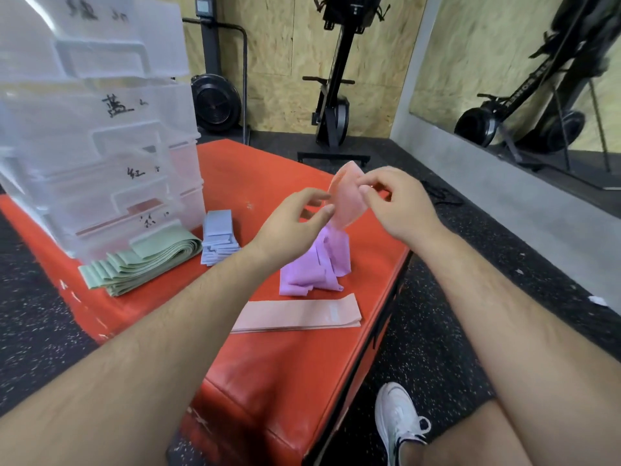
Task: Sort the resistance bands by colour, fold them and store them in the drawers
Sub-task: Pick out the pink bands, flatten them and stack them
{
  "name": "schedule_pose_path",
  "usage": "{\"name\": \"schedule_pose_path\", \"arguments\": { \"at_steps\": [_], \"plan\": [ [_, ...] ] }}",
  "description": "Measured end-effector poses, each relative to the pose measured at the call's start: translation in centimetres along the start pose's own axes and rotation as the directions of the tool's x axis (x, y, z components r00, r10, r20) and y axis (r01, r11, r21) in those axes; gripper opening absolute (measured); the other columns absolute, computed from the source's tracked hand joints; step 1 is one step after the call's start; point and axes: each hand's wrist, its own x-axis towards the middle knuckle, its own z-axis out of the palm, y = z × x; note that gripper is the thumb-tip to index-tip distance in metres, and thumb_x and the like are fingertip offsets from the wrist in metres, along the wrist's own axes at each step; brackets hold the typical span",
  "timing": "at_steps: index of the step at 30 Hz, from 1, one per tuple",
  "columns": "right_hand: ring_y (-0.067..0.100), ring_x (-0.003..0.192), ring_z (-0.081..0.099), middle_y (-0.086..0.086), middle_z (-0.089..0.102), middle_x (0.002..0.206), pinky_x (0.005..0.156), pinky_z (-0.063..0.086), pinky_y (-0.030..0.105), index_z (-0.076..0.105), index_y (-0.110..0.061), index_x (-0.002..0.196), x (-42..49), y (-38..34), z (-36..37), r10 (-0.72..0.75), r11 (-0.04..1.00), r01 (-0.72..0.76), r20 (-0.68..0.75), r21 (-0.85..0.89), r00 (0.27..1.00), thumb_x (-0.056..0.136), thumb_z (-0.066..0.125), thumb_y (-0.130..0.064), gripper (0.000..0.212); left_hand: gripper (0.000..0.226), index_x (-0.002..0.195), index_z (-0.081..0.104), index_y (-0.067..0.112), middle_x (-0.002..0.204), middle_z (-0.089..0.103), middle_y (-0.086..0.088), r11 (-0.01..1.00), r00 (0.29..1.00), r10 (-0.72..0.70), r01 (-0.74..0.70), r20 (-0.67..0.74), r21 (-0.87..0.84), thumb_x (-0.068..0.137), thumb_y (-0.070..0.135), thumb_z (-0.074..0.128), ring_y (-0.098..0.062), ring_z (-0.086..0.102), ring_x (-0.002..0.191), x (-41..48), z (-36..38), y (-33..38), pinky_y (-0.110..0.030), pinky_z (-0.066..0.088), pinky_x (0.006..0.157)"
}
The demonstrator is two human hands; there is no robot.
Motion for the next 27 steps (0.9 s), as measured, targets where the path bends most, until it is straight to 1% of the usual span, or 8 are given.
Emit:
{"name": "schedule_pose_path", "arguments": {
  "at_steps": [3,7,11,16,19,22,24,27],
  "plan": [
    [0.002,0.084,0.058,-0.007,0.067,0.093,0.076,0.042,0.012,0.075,-0.015,0.098,-0.2,-3.0,-0.9,0.004,0.988,0.007,-0.069,0.156,0.998,0.091,0.064,-0.01,0.013,0.028,0.12,0.06,0.03,0.118,0.062,0.017,0.997,0.999,0.014,-0.017,-0.042,-0.081,0.094,0.04,0.063,0.009,0.059,0.094,-1.2,-1.2,1.7,-0.003,0.043,0.075],
    [0.0,0.087,0.064,-0.011,0.07,0.096,0.08,0.05,0.019,0.071,-0.021,0.106,-0.3,-6.1,-0.7,0.082,0.901,-0.055,-0.044,0.431,0.996,0.096,0.061,-0.008,0.019,0.032,0.117,0.059,0.038,0.118,0.06,0.018,0.998,0.994,0.037,-0.043,-0.103,-0.054,0.088,0.039,0.072,0.006,0.061,0.094,-3.0,-2.9,2.4,-0.014,0.048,0.076],
    [0.001,0.07,0.061,-0.003,0.066,0.089,0.064,0.049,0.019,0.068,-0.013,0.116,-0.4,-8.4,0.3,0.153,0.782,-0.151,0.048,0.605,0.987,0.099,0.057,-0.006,0.021,0.045,0.125,0.055,0.036,0.12,0.059,0.014,0.976,0.989,-0.138,0.125,-0.06,-0.178,0.085,0.045,0.073,-0.007,0.064,0.091,-5.2,-5.2,2.6,-0.014,0.046,0.051],
    [0.009,0.074,0.06,0.004,0.065,0.091,0.065,0.052,0.024,0.068,-0.014,0.117,-0.7,-10.6,2.4,0.129,0.722,-0.196,0.148,0.664,0.98,0.099,0.056,-0.005,0.023,0.066,0.139,0.041,0.023,0.112,0.069,-0.013,0.819,0.925,-0.363,0.373,0.111,-0.437,0.084,0.035,0.077,-0.025,0.073,0.086,-7.1,-7.3,1.8,-0.027,0.054,0.064],
    [0.02,0.08,0.063,0.012,0.066,0.092,0.073,0.056,0.04,0.07,-0.027,0.109,-0.9,-11.4,3.8,0.084,0.706,-0.205,0.208,0.678,0.975,0.099,0.057,-0.007,0.026,0.059,0.135,0.043,0.012,0.092,0.071,-0.008,0.74,0.891,-0.444,0.422,0.092,-0.523,0.087,0.021,0.075,-0.021,0.071,0.07,-8.0,-8.3,1.7,-0.033,0.059,0.066],
    [0.02,0.08,0.063,0.014,0.067,0.096,0.074,0.056,0.042,0.069,-0.028,0.106,-1.2,-11.9,4.9,0.085,0.705,-0.231,0.243,0.67,0.966,0.099,0.056,-0.005,0.027,0.056,0.132,0.044,0.01,0.096,0.071,-0.01,0.7,0.867,-0.497,0.432,0.046,-0.569,0.085,0.006,0.074,-0.022,0.072,0.074,-8.4,-9.7,1.0,-0.037,0.059,0.076],
    [0.02,0.08,0.063,0.013,0.068,0.098,0.078,0.058,0.044,0.069,-0.025,0.107,-1.3,-12.1,5.5,0.104,0.717,-0.258,0.267,0.647,0.958,0.099,0.055,-0.004,0.026,0.057,0.129,0.046,0.012,0.111,0.069,-0.014,0.744,0.865,-0.501,0.425,-0.01,-0.515,0.082,0.008,0.079,-0.023,0.071,0.079,-8.9,-10.6,0.4,-0.038,0.059,0.08],
    [0.022,0.083,0.064,0.017,0.069,0.103,0.08,0.058,0.047,0.069,-0.018,0.11,-1.4,-12.5,6.2,0.118,0.724,-0.289,0.3,0.627,0.947,0.099,0.055,-0.003,0.023,0.06,0.121,0.053,0.027,0.124,0.052,-0.004,0.91,0.901,-0.406,0.384,-0.151,-0.153,0.072,0.031,0.087,-0.011,0.065,0.093,-9.9,-11.3,-0.7,-0.031,0.059,0.079]
  ]
}}
